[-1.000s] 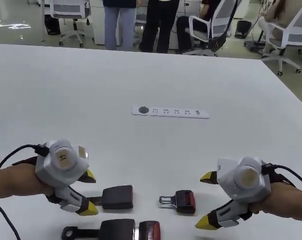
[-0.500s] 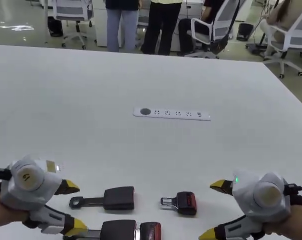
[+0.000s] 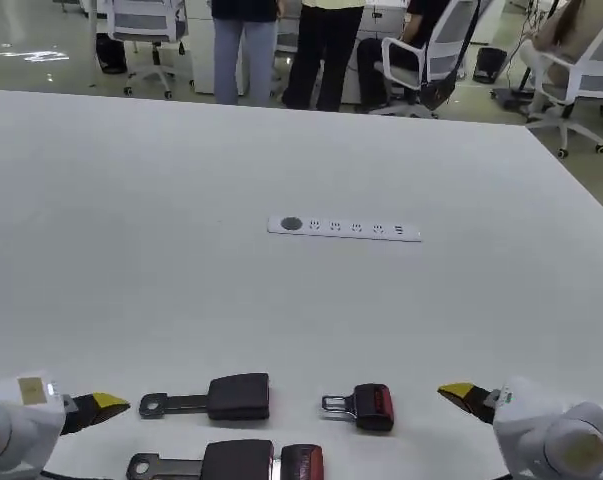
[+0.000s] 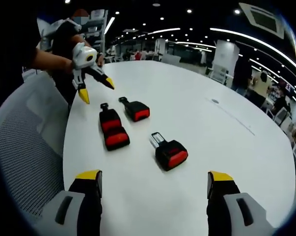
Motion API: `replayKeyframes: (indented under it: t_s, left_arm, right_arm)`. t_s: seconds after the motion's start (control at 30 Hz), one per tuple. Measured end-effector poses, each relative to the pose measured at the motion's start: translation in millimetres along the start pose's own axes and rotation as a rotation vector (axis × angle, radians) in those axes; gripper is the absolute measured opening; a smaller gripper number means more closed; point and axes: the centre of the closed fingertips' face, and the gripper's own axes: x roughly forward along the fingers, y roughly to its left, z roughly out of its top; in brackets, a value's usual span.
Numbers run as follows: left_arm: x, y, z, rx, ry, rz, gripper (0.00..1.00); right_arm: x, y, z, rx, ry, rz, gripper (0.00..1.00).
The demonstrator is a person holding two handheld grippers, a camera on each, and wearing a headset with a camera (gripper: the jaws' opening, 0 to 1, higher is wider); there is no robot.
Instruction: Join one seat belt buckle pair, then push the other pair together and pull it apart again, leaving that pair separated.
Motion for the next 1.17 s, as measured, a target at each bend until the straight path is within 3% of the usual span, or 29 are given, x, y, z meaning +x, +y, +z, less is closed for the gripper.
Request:
replayKeyframes:
  t_s: [0.17, 0.2, 0.3, 0.4, 0.5, 0.63, 0.93, 1.17]
  left_arm:
    - [-1.1, -6.9, -5.2, -0.018, -0.05, 0.008, 0.89]
    - [-0.2, -12.3, -6.4, -0.007, -0.05, 0.003, 0.9]
    - [0.8, -13.7, -16.6, 0.002, -0.03, 0.003, 0.92]
    - [1.1, -18.5, -13.0, -0.01, -0.036, 0.013, 0.96]
    - [1.5, -21.9, -7.2, -0.015, -0.069, 0.02, 1.0]
    - [2.0, -29.2, -2.3, -0.018, -0.082, 0.022, 1.0]
    - [-0.9, -28.6, 7.9, -0.016, -0.101, 0.03, 1.0]
    - [-0.4, -27.5, 8.2, -0.011, -0.099, 0.031, 1.0]
  right_arm:
    - [-3.1, 8.5, 3.8, 0.018, -0.049, -0.021, 0.96]
    - [-3.0, 10.9, 2.3, 0.018, -0.054, -0.02, 0.97]
    - [-3.4, 18.4, 3.0, 0.038, -0.074, -0.014, 0.99]
    - [-4.5, 25.5, 4.9, 0.053, -0.125, -0.013, 0.99]
    - [-3.9, 29.4, 1.3, 0.09, -0.126, -0.013, 0.99]
    - [-3.5, 29.5, -2.5, 0.091, -0.126, -0.032, 0.99]
    - [-1.9, 29.6, 4.1, 0.093, -0.146, -0.04, 0.99]
    - [0.4, 34.2, 5.3, 0.083, -0.144, -0.031, 0.99]
